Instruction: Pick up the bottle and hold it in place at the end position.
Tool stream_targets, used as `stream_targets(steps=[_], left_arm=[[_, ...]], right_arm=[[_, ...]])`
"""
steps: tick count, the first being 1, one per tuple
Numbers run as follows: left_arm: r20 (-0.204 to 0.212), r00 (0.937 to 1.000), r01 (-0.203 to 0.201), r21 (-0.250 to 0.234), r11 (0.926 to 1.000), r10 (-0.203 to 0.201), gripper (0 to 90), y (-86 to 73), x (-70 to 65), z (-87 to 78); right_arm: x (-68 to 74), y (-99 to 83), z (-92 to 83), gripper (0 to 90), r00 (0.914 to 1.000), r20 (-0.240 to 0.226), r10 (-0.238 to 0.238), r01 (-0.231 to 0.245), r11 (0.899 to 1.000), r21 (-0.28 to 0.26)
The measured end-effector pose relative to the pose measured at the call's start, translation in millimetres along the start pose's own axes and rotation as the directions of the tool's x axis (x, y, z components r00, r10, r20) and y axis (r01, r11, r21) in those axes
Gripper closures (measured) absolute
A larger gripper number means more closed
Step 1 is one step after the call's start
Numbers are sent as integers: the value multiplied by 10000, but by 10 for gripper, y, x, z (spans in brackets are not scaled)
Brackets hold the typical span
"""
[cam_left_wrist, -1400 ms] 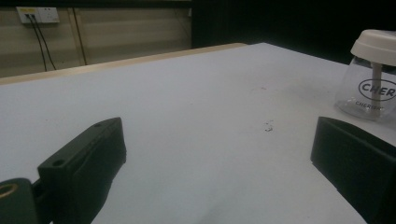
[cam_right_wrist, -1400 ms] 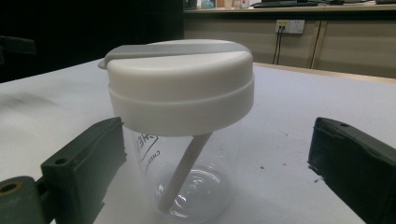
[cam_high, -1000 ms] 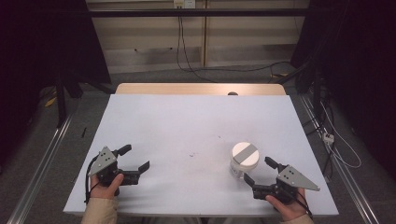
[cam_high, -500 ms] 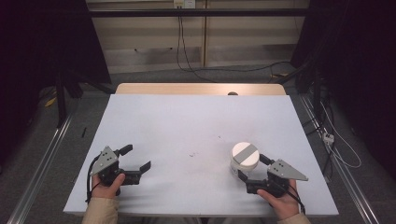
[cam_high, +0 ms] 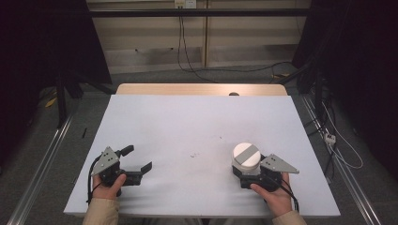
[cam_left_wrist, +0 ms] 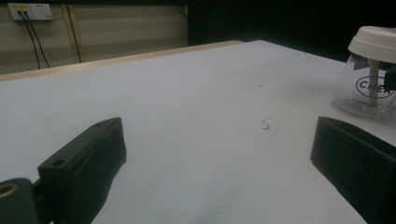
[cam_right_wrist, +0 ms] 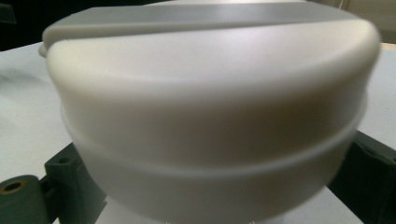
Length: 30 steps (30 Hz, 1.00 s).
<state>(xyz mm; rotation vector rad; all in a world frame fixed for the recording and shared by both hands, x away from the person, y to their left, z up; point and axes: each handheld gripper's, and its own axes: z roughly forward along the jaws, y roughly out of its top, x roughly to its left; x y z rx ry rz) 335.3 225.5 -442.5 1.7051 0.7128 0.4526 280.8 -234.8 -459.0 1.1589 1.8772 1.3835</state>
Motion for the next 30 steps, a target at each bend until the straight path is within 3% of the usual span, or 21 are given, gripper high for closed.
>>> stream_targets(steps=[9, 14, 22, 25, 30], left_arm=[[31, 10000, 21, 39, 10000, -21, 30, -2, 6, 3], [8, 10000, 89, 7, 10000, -89, 30, -3, 10, 1], [-15, 10000, 44, 25, 10000, -44, 32, 2, 15, -3], [0, 10000, 9, 32, 10000, -9, 32, 3, 18, -2], [24, 10000, 11, -10, 10000, -11, 32, 6, 17, 0]], right_arm=[[12, 18, 60, 87, 10000, -53, 1, -1, 10000, -68], [23, 22, 74, 158, 9998, -154, -139, 137, 9998, -133], [25, 58, 96, 182, 9990, -112, -441, 439, 9988, -209], [24, 77, 114, 183, 9993, -277, -262, 255, 9993, -276], [45, 154, 155, 183, 9987, -310, -399, 382, 9979, -521]])
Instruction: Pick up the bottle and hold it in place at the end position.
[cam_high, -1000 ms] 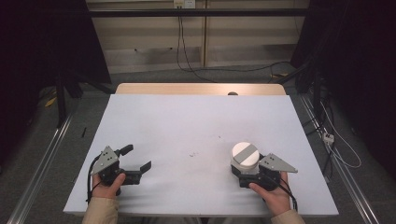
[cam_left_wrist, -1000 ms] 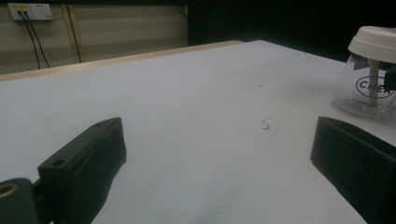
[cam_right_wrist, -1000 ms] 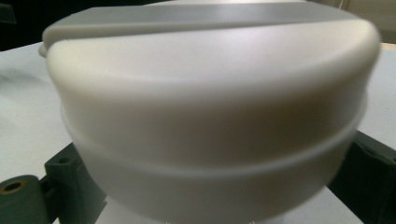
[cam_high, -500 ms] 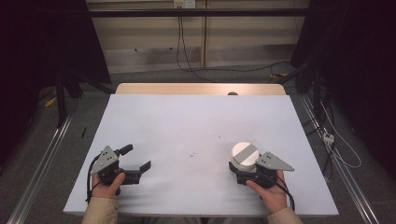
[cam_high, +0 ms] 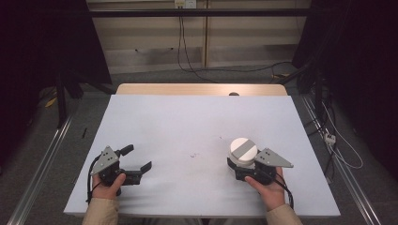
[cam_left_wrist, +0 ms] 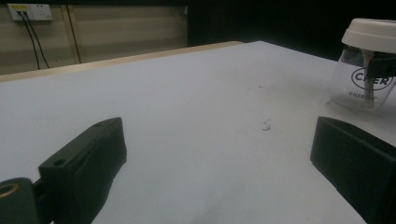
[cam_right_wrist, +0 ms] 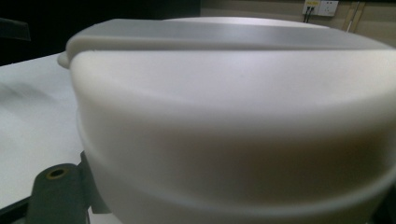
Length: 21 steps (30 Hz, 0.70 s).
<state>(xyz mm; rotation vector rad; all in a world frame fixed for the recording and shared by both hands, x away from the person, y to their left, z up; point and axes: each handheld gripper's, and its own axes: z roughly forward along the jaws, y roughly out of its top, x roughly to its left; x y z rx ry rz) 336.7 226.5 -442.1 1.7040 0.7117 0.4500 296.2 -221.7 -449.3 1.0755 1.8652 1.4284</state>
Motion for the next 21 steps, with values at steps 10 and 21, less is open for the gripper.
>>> stream_targets(steps=[10, 21], left_arm=[[32, 10000, 20, -91, 10000, -20, 32, 4, 8, -4], [84, 10000, -34, -36, 10000, 35, 32, 6, -1, 14]], right_arm=[[-11, 109, 187, 184, 9998, -79, -172, 171, 9997, -187], [5, 163, 346, 184, 9998, -133, -114, 111, 9997, -214]])
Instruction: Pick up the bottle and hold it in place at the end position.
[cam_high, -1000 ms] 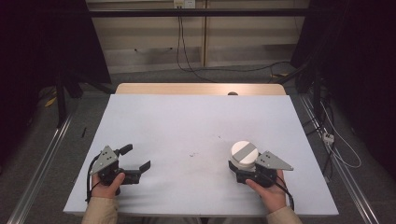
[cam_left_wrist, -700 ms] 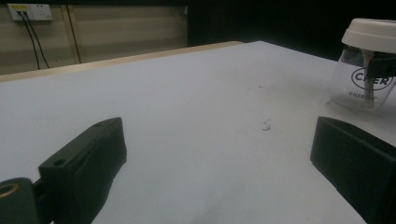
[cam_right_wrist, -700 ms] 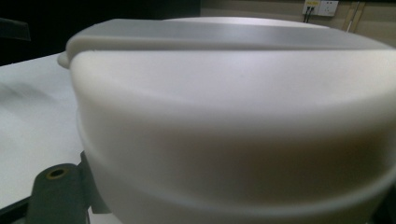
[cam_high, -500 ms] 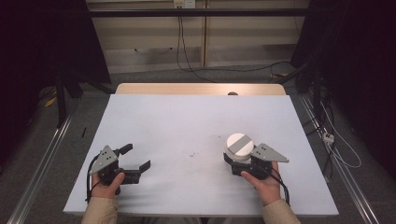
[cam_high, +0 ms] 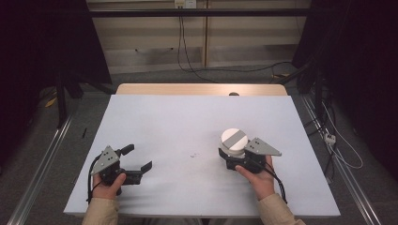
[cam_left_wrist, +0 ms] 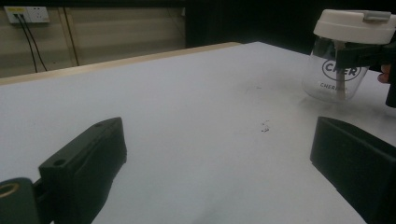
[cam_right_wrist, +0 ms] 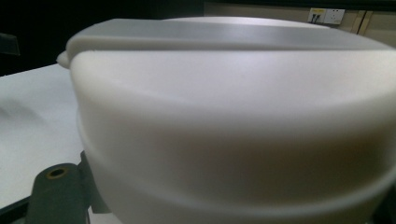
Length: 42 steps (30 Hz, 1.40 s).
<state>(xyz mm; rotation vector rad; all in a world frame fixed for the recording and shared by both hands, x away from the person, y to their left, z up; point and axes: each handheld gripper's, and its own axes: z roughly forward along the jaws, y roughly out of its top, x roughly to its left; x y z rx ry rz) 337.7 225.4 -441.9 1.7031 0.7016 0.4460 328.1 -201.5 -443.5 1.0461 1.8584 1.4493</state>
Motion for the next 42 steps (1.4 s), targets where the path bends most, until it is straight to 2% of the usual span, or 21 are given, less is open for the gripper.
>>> stream_targets(steps=[20, 42], left_arm=[[37, 10000, -52, 67, 10000, 52, 34, -3, 3, 14], [71, 9999, -85, 128, 9999, 84, 35, -13, 7, 32]], right_arm=[[-6, 56, 208, 184, 9997, 23, -257, 256, 9994, 231], [-16, 112, 398, 184, 9992, 34, -391, 390, 9989, 246]])
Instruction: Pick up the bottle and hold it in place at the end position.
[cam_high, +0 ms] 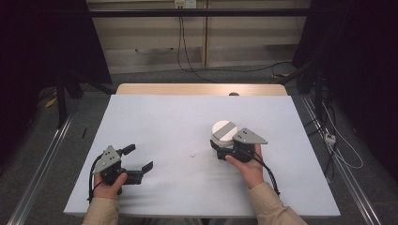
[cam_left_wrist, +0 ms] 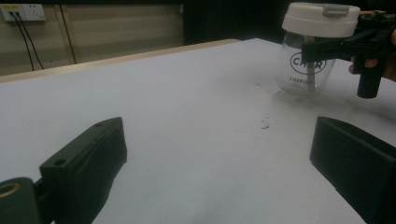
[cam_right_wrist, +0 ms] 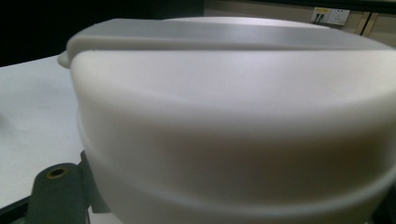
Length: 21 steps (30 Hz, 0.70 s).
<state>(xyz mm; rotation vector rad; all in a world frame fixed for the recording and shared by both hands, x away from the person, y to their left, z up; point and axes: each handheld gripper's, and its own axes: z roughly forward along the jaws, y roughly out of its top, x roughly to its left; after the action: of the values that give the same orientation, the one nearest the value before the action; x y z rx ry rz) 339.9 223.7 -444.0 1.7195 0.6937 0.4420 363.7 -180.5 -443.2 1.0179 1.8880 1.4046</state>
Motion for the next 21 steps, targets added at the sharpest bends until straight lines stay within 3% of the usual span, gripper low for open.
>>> stream_targets(steps=[21], left_arm=[[12, 10000, 69, -7, 10000, -69, 35, -6, 6, 2]], right_arm=[[19, 105, 232, 184, 10000, 53, 6, -6, 10000, -23]])
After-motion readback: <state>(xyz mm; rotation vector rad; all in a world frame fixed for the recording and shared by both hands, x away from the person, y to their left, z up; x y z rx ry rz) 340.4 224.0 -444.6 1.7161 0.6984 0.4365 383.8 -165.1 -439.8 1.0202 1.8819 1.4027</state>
